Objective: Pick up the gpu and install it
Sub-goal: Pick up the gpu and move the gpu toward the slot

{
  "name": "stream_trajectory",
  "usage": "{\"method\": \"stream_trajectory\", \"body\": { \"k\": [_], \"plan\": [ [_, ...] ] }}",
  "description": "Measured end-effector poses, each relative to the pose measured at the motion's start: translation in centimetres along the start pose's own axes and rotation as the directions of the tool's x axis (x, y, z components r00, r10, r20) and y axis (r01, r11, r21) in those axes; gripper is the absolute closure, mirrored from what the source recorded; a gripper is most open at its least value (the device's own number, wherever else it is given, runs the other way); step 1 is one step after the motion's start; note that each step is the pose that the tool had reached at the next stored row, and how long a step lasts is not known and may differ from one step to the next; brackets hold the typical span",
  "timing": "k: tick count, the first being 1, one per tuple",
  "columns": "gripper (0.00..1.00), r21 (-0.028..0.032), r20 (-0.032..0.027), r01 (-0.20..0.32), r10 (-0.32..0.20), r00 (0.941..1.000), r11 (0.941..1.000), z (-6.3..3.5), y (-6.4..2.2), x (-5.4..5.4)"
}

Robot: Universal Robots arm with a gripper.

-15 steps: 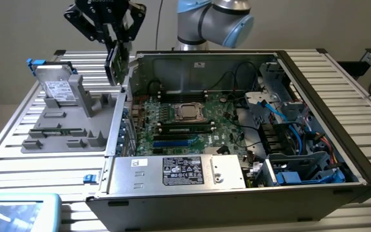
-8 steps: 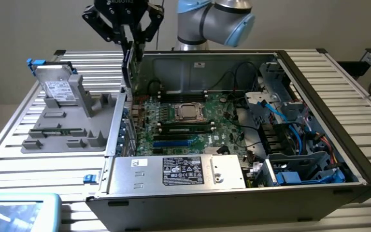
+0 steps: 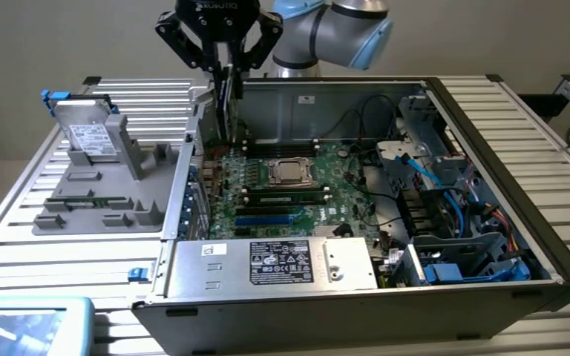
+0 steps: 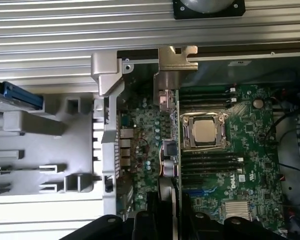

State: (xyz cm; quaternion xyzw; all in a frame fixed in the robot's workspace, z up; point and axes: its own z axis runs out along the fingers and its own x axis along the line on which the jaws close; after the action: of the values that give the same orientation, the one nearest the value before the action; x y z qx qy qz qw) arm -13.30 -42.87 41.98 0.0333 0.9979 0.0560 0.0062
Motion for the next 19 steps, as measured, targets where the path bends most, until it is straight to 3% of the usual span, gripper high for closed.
{"method": "stream_trajectory", "body": {
  "k": [7, 19],
  "plan": [
    [0.71, 0.0007, -0.0086, -0.001, 0.001, 1.0000, 1.0000, -0.01, -0.73, -2.8],
    [0.71, 0.0005, -0.0088, -0.001, 0.001, 1.0000, 1.0000, 0.70, -0.94, -8.3]
  ]
}}
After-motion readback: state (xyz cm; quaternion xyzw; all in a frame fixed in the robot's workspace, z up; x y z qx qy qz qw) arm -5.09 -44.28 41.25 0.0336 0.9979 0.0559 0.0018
